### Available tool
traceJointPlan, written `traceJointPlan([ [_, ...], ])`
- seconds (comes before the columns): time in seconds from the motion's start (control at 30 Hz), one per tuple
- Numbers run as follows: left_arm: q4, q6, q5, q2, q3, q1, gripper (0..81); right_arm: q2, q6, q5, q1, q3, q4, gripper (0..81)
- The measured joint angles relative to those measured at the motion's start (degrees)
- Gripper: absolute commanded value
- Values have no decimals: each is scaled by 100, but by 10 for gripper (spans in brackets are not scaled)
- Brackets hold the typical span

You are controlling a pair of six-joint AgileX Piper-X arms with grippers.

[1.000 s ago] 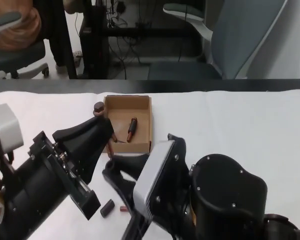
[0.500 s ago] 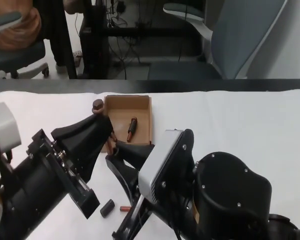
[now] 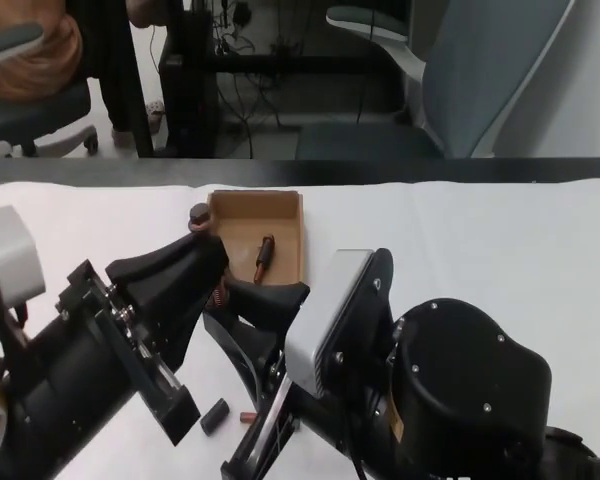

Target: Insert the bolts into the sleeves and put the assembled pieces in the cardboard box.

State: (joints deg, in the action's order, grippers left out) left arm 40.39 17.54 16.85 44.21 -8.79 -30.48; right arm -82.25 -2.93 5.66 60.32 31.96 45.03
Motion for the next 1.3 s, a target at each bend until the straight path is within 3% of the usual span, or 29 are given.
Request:
traceJointPlan([
  [0.1, -121, 0, 119, 0, 0, 0, 6, 0, 12, 0, 0, 0, 64, 6],
  [0.17, -179, -41, 220, 0, 0, 0, 119, 0, 46, 15, 0, 0, 110, 6],
  [0.23, -241, -130, 298, 0, 0, 0, 344, 0, 45, 87, 0, 0, 205, 6],
  [0.3, -266, -131, 415, 0, 0, 0, 644, 0, 45, 127, 0, 0, 211, 6],
  [0.33, -266, -131, 445, 0, 0, 0, 700, 0, 45, 174, 0, 0, 211, 6],
  [0.6, -207, -119, 66, 0, 0, -17, 700, 0, 104, 1011, -44, 37, -110, 6],
  [0.73, 383, -119, -6, -215, 0, -15, 700, 0, 293, 1116, -312, 213, -964, 6],
  [0.77, 473, -109, -23, -336, 0, -15, 636, 0, 293, 1116, -388, 290, -1248, 6],
  [0.83, 499, -114, -39, -578, 0, 19, 354, 0, 293, 1131, -585, 530, -1764, 6],
  [0.9, 206, -133, -25, -923, 0, 54, 15, -24, 293, 1086, -826, 801, -2169, 6],
  [1.0, -405, -326, -25, -1337, 0, 91, 17, -139, 293, 890, -1182, 1316, -2718, 6],
  [1.13, -2393, -650, -272, -1933, 0, 114, 17, -562, 293, 510, -1656, 2200, -3611, 6],
  [1.3, -3898, -732, -435, -2014, 0, 114, 17, -1314, 325, 212, -1898, 3338, -4713, 6],
])
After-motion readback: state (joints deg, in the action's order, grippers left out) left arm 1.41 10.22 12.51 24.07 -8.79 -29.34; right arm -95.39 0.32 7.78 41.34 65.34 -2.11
